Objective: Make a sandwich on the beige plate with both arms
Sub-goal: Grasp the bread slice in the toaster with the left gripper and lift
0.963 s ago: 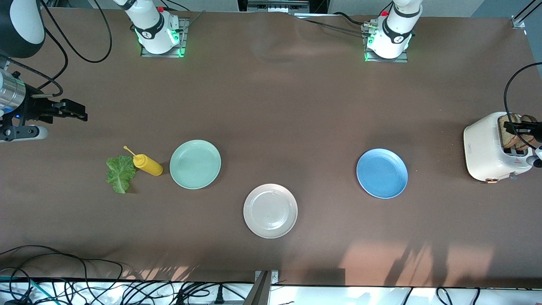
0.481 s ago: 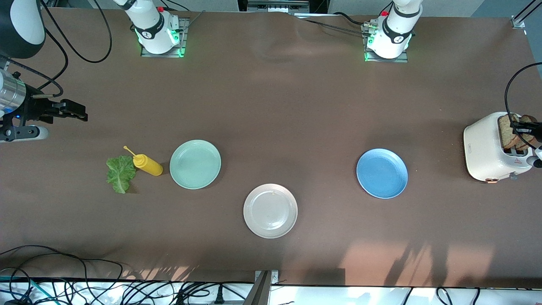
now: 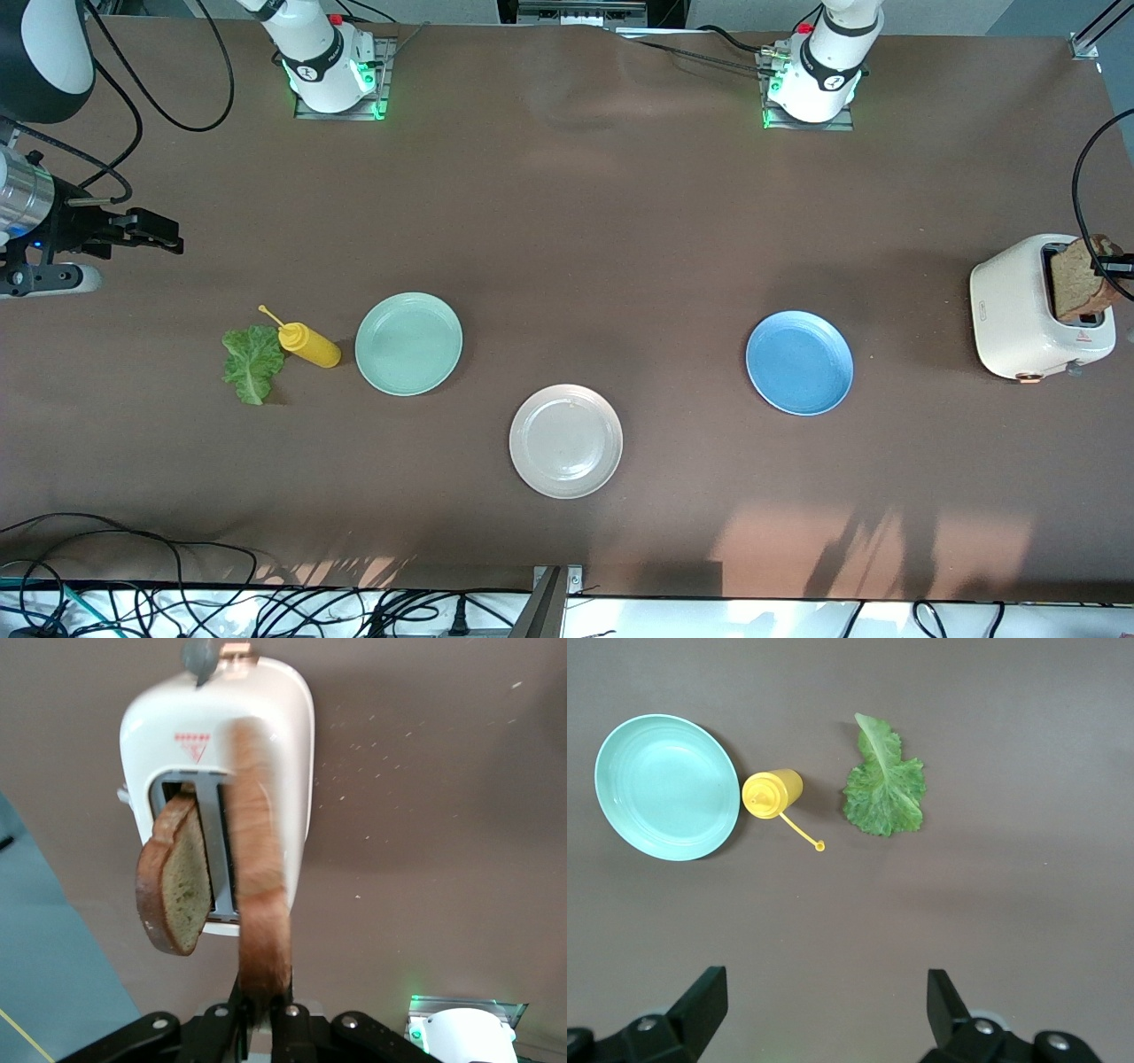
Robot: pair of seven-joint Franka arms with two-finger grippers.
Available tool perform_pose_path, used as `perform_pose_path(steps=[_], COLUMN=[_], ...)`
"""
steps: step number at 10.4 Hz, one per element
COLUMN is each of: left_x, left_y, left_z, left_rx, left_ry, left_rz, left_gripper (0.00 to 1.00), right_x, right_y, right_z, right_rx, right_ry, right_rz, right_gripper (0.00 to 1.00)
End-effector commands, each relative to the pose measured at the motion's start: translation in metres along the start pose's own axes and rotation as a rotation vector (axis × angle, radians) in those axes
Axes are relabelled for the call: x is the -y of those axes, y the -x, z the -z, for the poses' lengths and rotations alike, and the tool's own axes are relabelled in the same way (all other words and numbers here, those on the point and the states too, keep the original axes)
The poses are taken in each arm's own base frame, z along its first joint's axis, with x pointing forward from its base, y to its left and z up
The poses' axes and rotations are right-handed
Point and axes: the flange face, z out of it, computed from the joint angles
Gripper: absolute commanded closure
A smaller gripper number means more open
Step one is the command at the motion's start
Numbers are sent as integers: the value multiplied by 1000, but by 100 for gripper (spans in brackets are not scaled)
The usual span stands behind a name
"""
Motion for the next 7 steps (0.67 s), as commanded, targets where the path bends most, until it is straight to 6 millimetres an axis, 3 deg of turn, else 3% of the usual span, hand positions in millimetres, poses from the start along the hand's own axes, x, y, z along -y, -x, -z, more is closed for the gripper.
perform_pose_path(steps=[1,3,4,7], left_x=[-41,-79,-100,-219], left_y=[17,19,16,-4], left_z=[65,90,97,115], left_rx=[-39,-92,-111,-93], left_ry=[-27,72,171,244], left_rz=[-45,-19,73,229], left_gripper=[100,100,100,100], right_x=[-2,-2,-2,-2], right_y=[3,3,3,3], right_z=[0,0,-1,-1], right_rx=[-6,-6,-6,-6], right_ry=[10,10,10,10], right_rz=[15,15,15,15], right_gripper=[0,0,0,0])
